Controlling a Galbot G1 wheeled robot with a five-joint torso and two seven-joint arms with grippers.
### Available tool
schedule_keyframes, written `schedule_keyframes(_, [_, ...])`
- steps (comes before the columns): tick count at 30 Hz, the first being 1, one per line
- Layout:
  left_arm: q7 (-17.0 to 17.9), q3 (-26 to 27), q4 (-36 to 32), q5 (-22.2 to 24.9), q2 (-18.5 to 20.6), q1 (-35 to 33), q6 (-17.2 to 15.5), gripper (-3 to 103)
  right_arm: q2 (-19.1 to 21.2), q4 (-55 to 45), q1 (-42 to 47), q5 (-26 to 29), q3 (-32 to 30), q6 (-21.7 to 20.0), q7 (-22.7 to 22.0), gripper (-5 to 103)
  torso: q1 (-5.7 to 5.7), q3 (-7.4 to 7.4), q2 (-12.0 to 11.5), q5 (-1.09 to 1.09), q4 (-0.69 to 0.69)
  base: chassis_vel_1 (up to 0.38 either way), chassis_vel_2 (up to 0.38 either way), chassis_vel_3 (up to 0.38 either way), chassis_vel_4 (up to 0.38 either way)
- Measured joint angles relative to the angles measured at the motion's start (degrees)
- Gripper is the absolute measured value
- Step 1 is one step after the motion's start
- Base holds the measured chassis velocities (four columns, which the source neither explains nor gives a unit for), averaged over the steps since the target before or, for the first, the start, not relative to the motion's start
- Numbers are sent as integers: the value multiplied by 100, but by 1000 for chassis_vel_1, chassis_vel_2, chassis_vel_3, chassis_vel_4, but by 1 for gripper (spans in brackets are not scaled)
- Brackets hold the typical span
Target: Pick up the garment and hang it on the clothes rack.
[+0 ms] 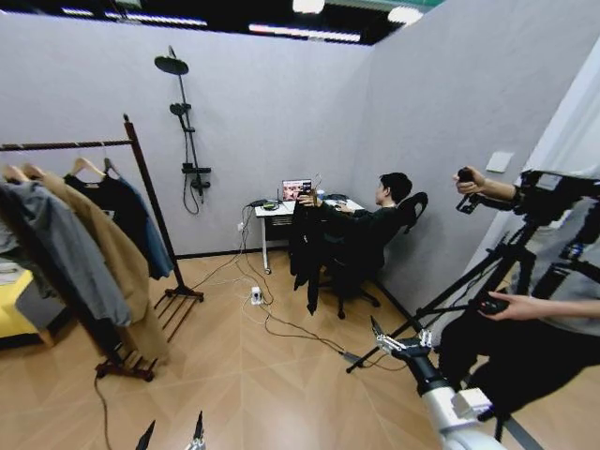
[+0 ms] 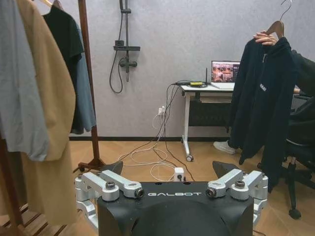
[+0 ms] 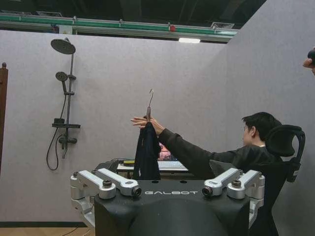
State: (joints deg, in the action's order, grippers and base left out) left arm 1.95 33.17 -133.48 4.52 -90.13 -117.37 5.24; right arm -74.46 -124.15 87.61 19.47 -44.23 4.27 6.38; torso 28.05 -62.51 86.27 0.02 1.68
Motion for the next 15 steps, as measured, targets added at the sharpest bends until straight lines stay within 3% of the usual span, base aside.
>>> schedule_keyframes(6, [0, 1, 0, 0, 0, 0, 1, 100, -51, 121, -77, -147, 35, 11, 5, 101, 0, 0, 0, -3, -2, -296, 271, 314, -267])
schedule_keyframes(7, [1, 3, 0, 0, 0, 0, 0, 100, -65, 128, -67, -160, 55, 12, 4, 96, -1, 1, 0, -6, -1, -323, 339, 321, -372])
schedule_keyframes(15, [3, 2, 0, 0, 0, 0, 0, 100, -93, 195, -97, -307, 102, 21, 10, 100, 2, -1, -1, -1, -2, -362, 369, 360, -377])
